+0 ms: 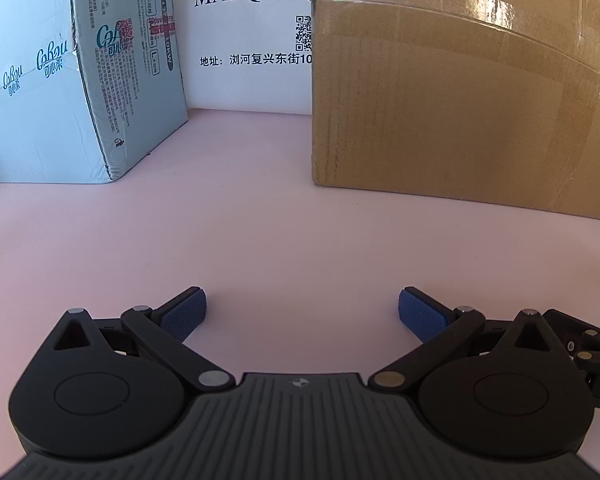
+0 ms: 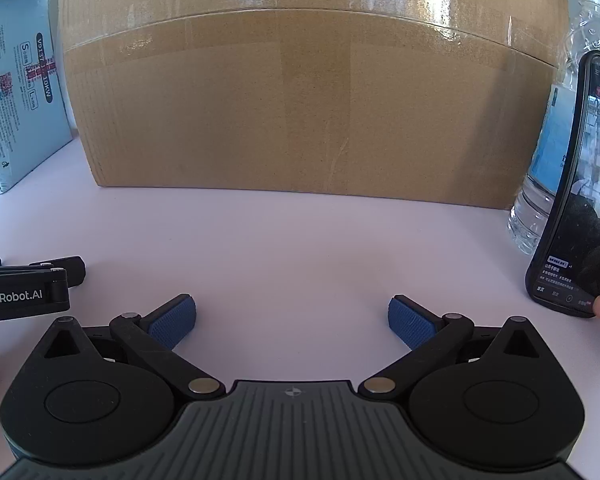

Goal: Fold clothes

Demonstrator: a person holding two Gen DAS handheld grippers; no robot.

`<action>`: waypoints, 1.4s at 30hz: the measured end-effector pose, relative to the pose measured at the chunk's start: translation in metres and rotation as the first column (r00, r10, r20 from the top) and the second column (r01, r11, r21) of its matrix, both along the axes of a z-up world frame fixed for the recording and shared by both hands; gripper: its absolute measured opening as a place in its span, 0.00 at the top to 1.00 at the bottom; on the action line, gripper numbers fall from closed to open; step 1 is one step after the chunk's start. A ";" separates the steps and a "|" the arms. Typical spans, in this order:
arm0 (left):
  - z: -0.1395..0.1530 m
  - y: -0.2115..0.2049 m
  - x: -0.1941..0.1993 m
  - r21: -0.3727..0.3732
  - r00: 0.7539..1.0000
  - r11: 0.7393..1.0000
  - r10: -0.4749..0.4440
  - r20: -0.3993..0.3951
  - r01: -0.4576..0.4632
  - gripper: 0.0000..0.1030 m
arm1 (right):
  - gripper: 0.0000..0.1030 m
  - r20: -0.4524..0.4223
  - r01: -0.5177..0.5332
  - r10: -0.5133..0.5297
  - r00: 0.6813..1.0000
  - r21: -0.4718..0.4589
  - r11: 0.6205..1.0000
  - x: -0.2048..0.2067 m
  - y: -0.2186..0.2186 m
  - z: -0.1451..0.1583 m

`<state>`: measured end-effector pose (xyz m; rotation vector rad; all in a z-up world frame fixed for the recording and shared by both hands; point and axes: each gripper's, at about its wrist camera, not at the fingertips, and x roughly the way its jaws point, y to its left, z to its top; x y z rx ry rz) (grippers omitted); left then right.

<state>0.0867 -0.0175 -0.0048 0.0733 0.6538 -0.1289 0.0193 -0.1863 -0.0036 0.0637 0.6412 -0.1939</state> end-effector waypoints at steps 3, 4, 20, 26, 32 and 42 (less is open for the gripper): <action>0.000 0.000 0.000 0.000 1.000 1.000 0.001 0.000 -0.001 0.00 | 0.00 0.000 0.000 0.000 1.000 0.000 1.000 0.000 0.001 0.000; 0.000 0.000 0.000 0.000 1.000 1.000 0.001 0.000 -0.001 0.00 | 0.00 0.000 0.001 -0.001 1.000 0.000 1.000 0.001 0.000 0.000; 0.000 -0.002 -0.002 -0.001 1.000 1.000 0.002 0.001 -0.002 0.00 | 0.00 0.000 0.003 -0.003 1.000 -0.002 1.000 -0.002 0.002 0.000; 0.001 -0.002 -0.002 -0.001 1.000 1.000 0.005 0.001 -0.005 0.00 | 0.00 0.001 0.004 -0.004 1.000 -0.002 1.000 -0.001 0.002 -0.001; 0.001 -0.003 -0.002 -0.001 1.000 1.000 0.006 0.001 -0.006 0.00 | 0.00 0.001 0.006 -0.006 1.000 -0.001 1.000 0.001 0.002 -0.002; 0.001 -0.004 -0.002 -0.001 1.000 1.000 0.006 0.001 -0.006 0.00 | 0.00 0.001 0.008 -0.008 1.000 -0.002 1.000 0.002 0.002 -0.002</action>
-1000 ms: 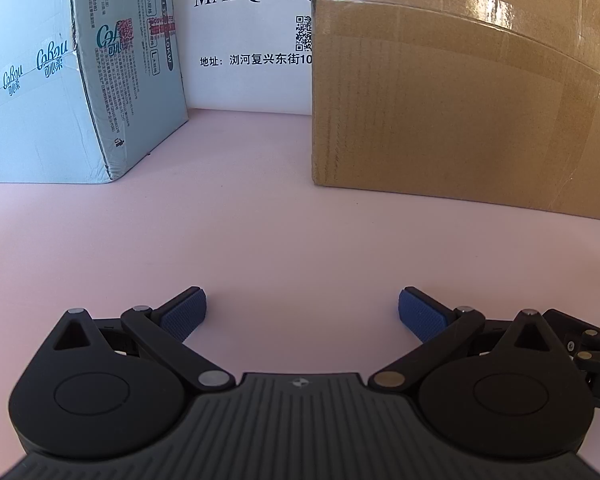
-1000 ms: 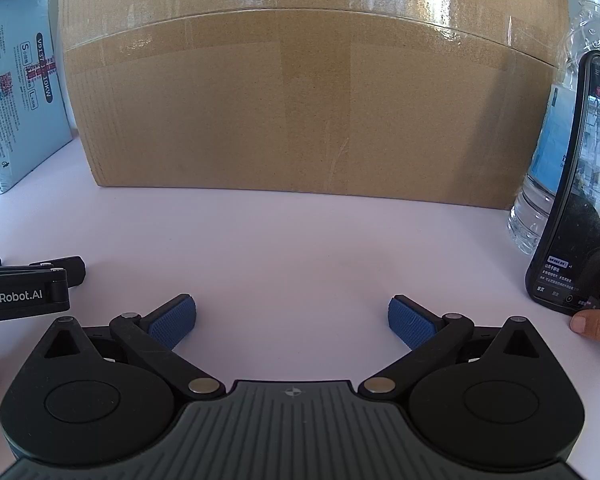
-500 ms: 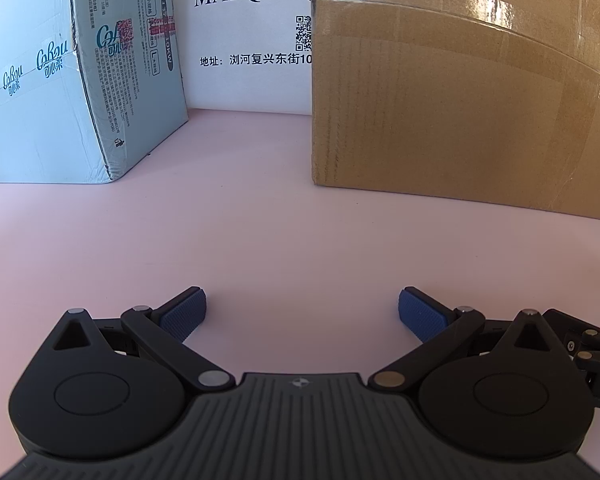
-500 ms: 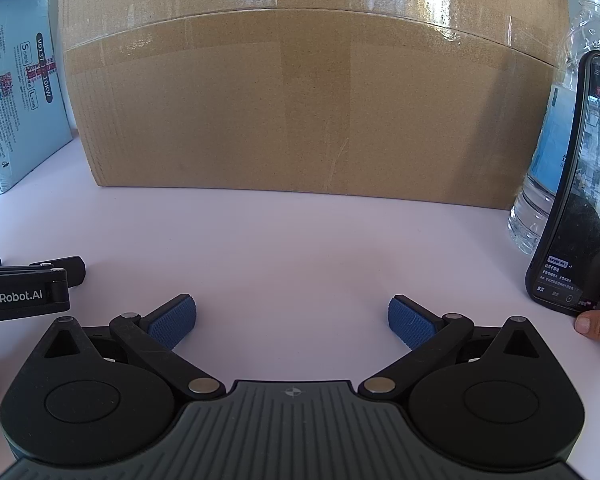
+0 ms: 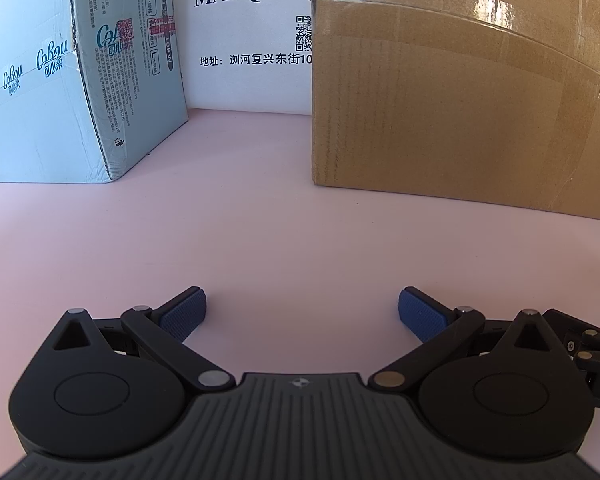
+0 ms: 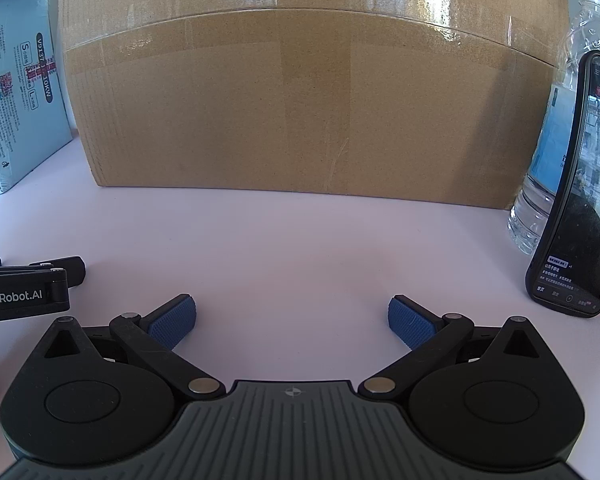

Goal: Fold clothes

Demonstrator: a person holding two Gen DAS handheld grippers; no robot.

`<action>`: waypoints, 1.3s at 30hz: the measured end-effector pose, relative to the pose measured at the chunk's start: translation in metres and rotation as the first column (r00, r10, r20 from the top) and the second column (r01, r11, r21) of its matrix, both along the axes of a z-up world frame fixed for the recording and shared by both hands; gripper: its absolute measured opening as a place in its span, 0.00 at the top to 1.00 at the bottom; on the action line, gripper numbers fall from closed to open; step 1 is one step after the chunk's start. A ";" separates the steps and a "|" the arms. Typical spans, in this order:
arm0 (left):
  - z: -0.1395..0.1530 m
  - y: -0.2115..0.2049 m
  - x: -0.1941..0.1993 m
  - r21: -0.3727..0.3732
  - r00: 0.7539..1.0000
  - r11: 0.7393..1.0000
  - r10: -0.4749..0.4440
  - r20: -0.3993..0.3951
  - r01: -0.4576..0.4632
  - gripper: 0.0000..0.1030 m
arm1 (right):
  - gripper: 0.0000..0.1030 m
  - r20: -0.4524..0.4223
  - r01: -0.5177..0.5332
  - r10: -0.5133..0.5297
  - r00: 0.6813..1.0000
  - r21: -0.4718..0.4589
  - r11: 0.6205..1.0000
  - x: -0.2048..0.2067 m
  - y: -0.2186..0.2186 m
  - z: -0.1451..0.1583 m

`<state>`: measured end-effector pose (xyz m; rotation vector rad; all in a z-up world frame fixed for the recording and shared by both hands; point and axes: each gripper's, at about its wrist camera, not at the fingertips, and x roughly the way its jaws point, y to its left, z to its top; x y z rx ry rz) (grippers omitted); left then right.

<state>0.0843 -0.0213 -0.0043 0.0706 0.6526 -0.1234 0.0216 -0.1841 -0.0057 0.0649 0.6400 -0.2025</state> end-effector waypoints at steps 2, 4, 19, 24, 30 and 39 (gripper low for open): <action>0.000 0.000 0.000 0.000 1.000 1.000 0.000 0.000 0.000 0.00 | 0.00 0.000 0.000 0.000 1.000 0.000 1.000 0.000 0.000 0.000; 0.000 0.000 -0.001 0.000 1.000 1.000 0.000 0.000 0.000 0.00 | 0.00 0.000 0.000 0.000 1.000 0.000 1.000 0.000 0.000 0.000; 0.000 -0.001 0.000 0.001 1.000 1.000 0.001 0.000 -0.001 0.00 | 0.00 -0.004 0.003 -0.003 1.000 -0.019 1.000 0.001 0.002 0.000; 0.000 -0.001 0.000 -0.002 1.000 1.000 0.001 -0.001 -0.001 0.00 | 0.00 -0.003 0.003 -0.003 1.000 -0.009 1.000 0.000 0.001 -0.001; 0.000 -0.001 0.000 -0.005 1.000 1.000 0.004 -0.001 -0.004 0.00 | 0.00 -0.004 -0.016 0.016 1.000 -0.016 1.000 0.002 0.004 -0.001; 0.002 0.005 -0.005 -0.002 0.995 0.995 0.096 -0.002 -0.096 0.00 | 0.00 -0.002 -0.144 0.144 0.990 -0.004 0.990 0.012 0.014 -0.001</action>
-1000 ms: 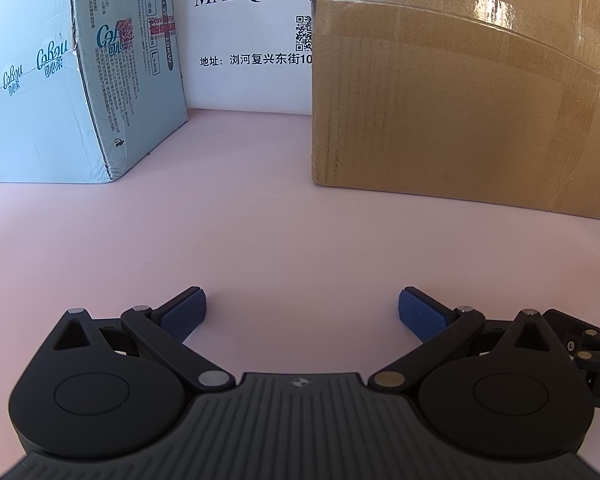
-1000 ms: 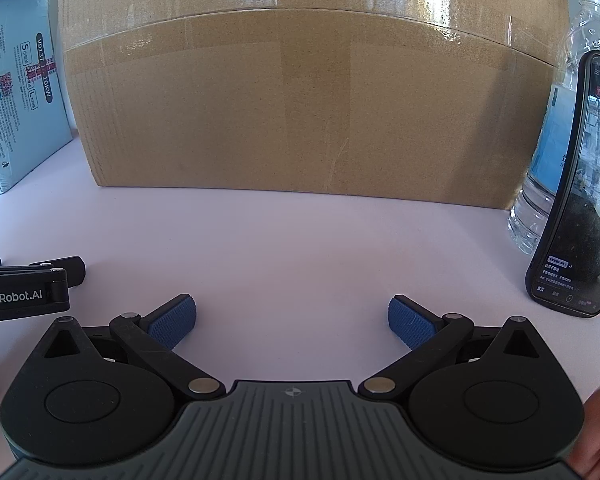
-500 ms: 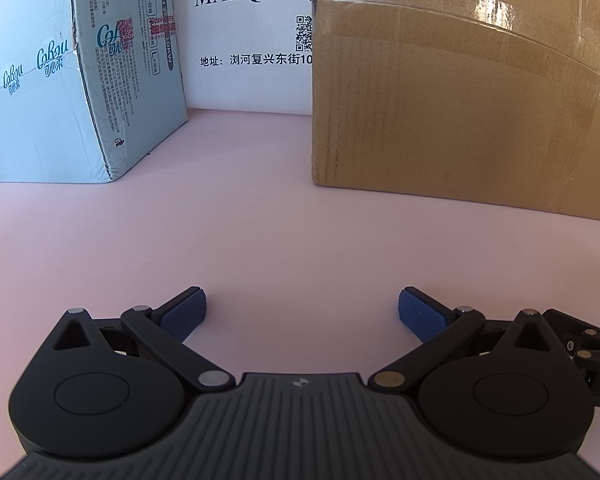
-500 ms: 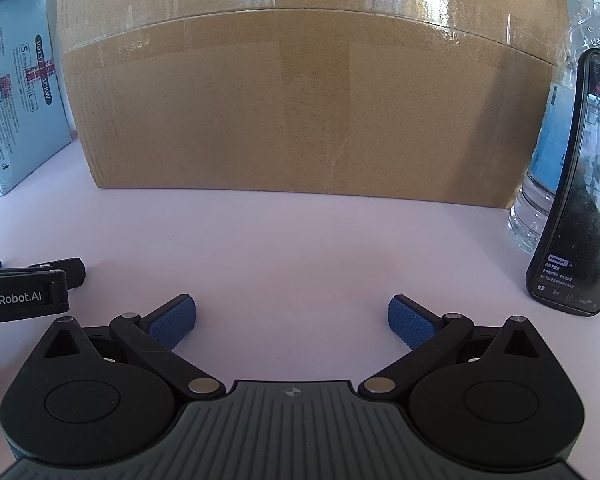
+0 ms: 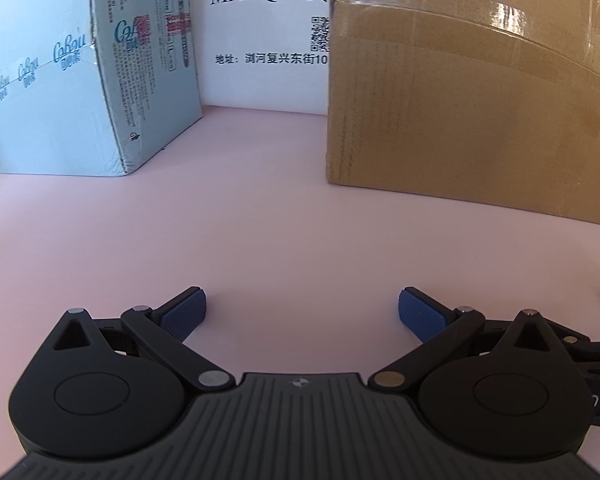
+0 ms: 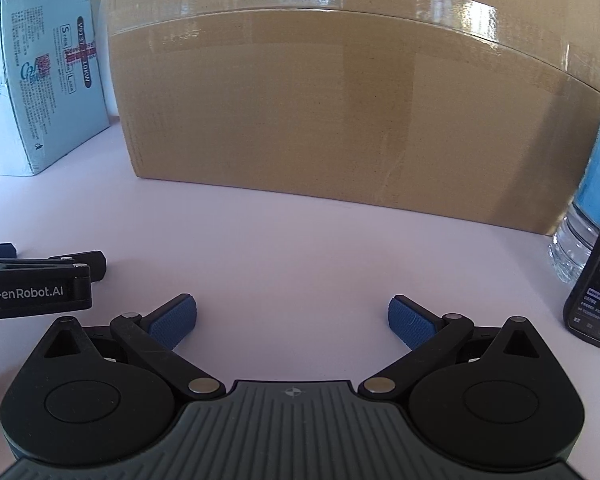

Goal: Fold clothes

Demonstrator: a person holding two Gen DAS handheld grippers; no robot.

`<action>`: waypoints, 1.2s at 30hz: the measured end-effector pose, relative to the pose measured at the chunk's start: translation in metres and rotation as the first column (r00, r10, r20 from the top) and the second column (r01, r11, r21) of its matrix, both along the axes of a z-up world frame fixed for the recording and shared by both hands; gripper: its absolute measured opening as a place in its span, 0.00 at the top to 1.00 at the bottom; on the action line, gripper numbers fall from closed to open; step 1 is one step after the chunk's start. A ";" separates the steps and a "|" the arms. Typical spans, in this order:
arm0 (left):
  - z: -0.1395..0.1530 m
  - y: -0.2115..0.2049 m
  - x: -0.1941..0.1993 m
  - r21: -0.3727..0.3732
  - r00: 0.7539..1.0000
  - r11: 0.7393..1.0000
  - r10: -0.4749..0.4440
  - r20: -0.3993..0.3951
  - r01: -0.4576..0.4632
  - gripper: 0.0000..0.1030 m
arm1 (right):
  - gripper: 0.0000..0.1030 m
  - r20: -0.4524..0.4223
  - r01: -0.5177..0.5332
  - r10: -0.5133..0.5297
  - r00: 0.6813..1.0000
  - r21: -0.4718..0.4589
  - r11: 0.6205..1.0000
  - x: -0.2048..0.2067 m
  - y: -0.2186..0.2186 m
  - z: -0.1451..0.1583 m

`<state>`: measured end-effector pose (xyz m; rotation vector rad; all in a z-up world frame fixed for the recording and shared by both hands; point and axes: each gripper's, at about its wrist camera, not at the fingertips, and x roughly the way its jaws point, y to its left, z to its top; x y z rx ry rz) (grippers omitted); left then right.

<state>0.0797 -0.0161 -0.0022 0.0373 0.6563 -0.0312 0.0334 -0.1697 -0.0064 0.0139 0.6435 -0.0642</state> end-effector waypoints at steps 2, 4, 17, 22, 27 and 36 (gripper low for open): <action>0.000 0.006 -0.001 -0.007 0.999 0.999 0.052 -0.001 -0.052 0.00 | 0.00 0.000 -0.018 0.018 1.000 0.000 1.000 0.001 0.002 0.000; 0.001 0.012 -0.002 -0.017 0.995 0.995 0.099 -0.001 -0.099 0.00 | 0.00 0.000 -0.041 0.041 0.999 -0.001 0.999 0.003 0.005 0.000; -0.001 0.012 -0.002 0.002 0.993 0.993 0.116 0.001 -0.116 0.00 | 0.00 -0.001 -0.077 0.077 0.997 -0.006 0.997 0.007 0.012 0.000; 0.000 0.010 -0.002 0.004 0.993 0.993 0.117 0.000 -0.117 0.00 | 0.00 -0.001 -0.077 0.077 0.997 -0.006 0.997 0.007 0.012 0.000; 0.000 0.010 -0.002 0.005 0.993 0.993 0.116 0.000 -0.116 0.00 | 0.00 -0.001 -0.076 0.076 0.997 -0.005 0.997 0.007 0.012 0.001; 0.000 0.012 -0.001 0.005 0.993 0.993 0.117 0.000 -0.117 0.00 | 0.00 -0.001 -0.076 0.076 0.997 -0.004 0.997 0.006 0.011 0.001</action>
